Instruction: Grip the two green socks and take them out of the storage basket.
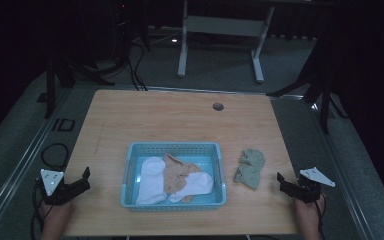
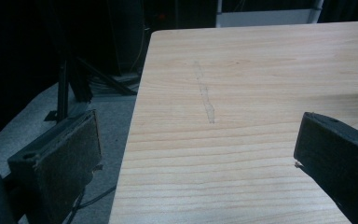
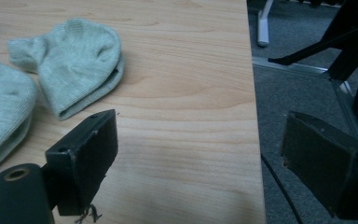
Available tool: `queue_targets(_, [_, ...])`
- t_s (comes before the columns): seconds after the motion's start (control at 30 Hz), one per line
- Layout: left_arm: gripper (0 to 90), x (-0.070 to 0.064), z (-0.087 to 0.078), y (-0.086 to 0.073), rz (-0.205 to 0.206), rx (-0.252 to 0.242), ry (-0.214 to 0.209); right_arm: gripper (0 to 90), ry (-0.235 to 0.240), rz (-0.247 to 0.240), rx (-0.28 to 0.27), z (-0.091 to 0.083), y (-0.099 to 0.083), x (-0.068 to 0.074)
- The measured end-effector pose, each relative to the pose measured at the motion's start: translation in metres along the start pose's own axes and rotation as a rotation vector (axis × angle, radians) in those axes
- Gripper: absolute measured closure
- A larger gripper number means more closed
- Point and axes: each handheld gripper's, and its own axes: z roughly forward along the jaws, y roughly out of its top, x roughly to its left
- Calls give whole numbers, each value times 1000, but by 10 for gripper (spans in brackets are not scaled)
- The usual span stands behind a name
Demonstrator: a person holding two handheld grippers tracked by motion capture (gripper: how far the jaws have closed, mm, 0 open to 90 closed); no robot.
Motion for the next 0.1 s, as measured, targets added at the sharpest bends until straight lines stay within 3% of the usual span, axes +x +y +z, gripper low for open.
queue_targets(0.1, [4, 0, 0, 0, 0, 0, 0, 112, -1, 3, 3, 0, 0, -1])
